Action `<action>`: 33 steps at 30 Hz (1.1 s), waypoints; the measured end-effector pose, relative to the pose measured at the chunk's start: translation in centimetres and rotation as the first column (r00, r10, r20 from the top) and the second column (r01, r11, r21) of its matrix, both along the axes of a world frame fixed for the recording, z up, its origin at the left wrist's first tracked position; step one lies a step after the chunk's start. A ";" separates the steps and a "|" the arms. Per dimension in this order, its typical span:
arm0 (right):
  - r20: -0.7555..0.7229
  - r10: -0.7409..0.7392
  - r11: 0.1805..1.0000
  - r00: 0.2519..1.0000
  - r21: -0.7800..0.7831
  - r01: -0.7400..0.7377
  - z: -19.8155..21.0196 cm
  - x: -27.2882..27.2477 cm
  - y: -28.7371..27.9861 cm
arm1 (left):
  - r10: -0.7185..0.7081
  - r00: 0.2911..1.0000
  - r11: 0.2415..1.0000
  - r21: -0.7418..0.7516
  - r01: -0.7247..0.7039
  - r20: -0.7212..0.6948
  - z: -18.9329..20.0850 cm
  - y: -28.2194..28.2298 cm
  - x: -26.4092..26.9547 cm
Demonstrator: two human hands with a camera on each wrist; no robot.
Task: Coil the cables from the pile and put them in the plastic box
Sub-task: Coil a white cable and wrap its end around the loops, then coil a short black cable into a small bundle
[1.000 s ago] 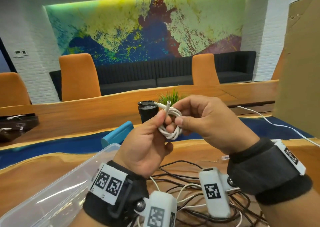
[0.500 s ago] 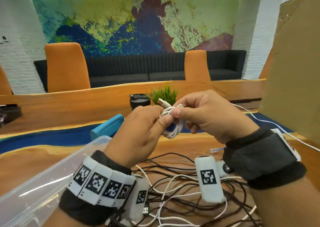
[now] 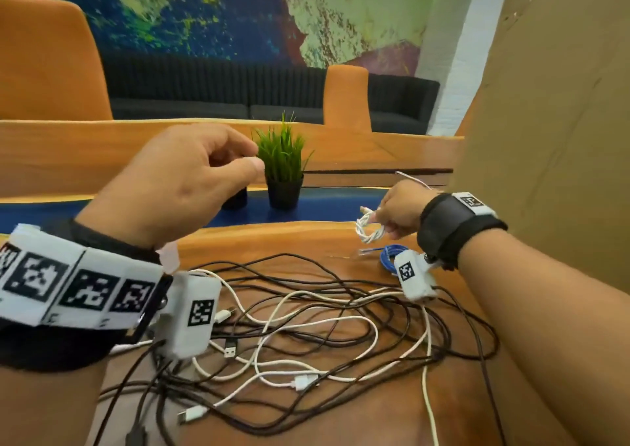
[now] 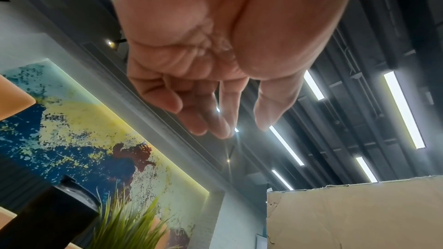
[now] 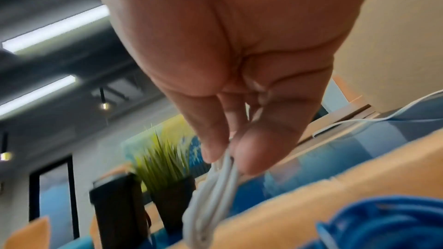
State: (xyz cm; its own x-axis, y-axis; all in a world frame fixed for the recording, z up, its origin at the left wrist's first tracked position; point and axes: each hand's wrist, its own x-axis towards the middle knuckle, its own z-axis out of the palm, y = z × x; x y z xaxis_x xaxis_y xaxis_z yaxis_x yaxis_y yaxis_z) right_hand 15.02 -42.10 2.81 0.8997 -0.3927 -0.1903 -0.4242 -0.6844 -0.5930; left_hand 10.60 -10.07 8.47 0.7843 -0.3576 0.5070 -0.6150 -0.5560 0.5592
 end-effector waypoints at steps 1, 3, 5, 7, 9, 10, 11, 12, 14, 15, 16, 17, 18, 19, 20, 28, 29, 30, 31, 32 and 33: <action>-0.059 0.023 0.997 0.998 -0.066 -0.027 -0.7 0.5 0.0 | 0.005 1.000 1.000 0.028 -0.005 0.007 0.0 0.1 0.0; -0.107 0.072 0.980 0.992 -0.177 -0.091 -1.7 1.2 -0.1 | 0.006 1.000 0.996 0.085 -0.007 0.012 0.0 0.4 0.1; -0.125 0.091 0.960 0.988 -0.254 -0.121 -1.6 1.3 -0.1 | 0.002 1.000 0.993 0.120 -0.002 0.002 0.1 0.8 0.3; -0.157 0.103 0.911 0.982 -0.381 -0.157 -0.5 1.0 0.8 | 0.005 1.000 0.993 0.116 -0.004 -0.012 0.4 1.3 0.5; -0.144 0.180 0.793 0.973 -0.564 -0.230 1.2 0.2 2.6 | 0.025 1.000 0.995 0.096 -0.025 -0.001 0.6 1.9 0.6; -0.103 0.260 0.742 0.960 -0.616 -0.267 2.2 -0.5 3.7 | 0.040 0.999 0.995 0.093 -0.041 0.011 0.7 2.2 0.7; -0.060 0.349 0.722 0.935 -0.619 -0.309 3.1 -1.5 4.9 | 0.053 0.998 0.994 0.094 -0.055 0.022 0.8 2.4 0.7; -0.038 0.438 0.719 0.898 -0.586 -0.375 3.8 -2.5 6.2 | 0.059 0.998 0.994 0.095 -0.062 0.033 0.8 2.6 0.7; -0.078 0.607 0.679 0.791 -0.466 -0.567 4.8 -4.7 8.9 | 0.053 0.998 0.993 0.106 -0.057 0.039 0.8 2.9 0.7; -0.116 0.677 0.639 0.726 -0.398 -0.659 5.0 -5.7 10.2 | 0.047 0.998 0.991 0.122 -0.051 0.039 0.9 2.9 0.7; -0.157 0.730 0.593 0.665 -0.339 -0.730 4.9 -6.5 11.5 | 0.043 0.998 0.989 0.143 -0.048 0.039 0.9 2.9 0.6; -0.203 0.761 0.547 0.616 -0.309 -0.778 4.5 -7.2 12.8 | 0.040 0.998 0.986 0.162 -0.047 0.043 0.9 3.0 0.7; -0.262 0.775 0.490 0.575 -0.326 -0.809 4.0 -7.6 13.8 | 0.038 0.998 0.983 0.175 -0.046 0.049 1.0 3.0 0.7; -0.327 0.779 0.414 0.535 -0.374 -0.830 3.2 -7.7 14.5 | 0.034 0.998 0.982 0.184 -0.043 0.053 1.0 3.0 0.7; -0.397 0.769 0.325 0.502 -0.433 -0.841 2.3 -7.7 15.0 | 0.029 0.998 0.981 0.191 -0.039 0.054 1.1 3.0 0.7; -0.447 0.734 0.171 0.511 -0.605 -0.777 -1.8 -6.1 14.4 | -0.007 1.000 0.970 0.242 0.004 0.011 0.8 2.6 0.8; -0.389 0.753 0.217 0.531 -0.615 -0.758 -0.9 -5.9 14.1 | -0.014 1.000 0.967 0.253 0.014 -0.002 0.7 2.5 0.9; -0.305 0.772 0.281 0.558 -0.623 -0.730 0.4 -5.7 13.7 | -0.022 0.999 0.963 0.267 0.028 -0.024 0.6 2.3 0.9; -0.198 0.784 0.363 0.588 -0.623 -0.693 2.0 -5.6 13.3 | -0.031 0.998 0.959 0.281 0.046 -0.056 0.4 2.2 1.0; -0.078 0.785 0.453 0.614 -0.604 -0.656 3.8 -5.6 12.8 | -0.041 0.995 0.953 0.295 0.067 -0.092 0.1 2.0 1.1; 0.042 0.775 0.538 0.631 -0.569 -0.622 5.6 -5.5 12.4 | -0.053 0.991 0.947 0.309 0.088 -0.121 -0.2 1.9 1.3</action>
State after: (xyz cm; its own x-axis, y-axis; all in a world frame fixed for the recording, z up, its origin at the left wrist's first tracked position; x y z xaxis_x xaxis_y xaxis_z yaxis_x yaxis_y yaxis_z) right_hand 9.49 -29.71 8.37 0.9003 0.4224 0.1053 0.4330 -0.8940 -0.1154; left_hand 11.90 -8.22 8.31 0.7960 -0.5405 0.2725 -0.6033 -0.6714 0.4305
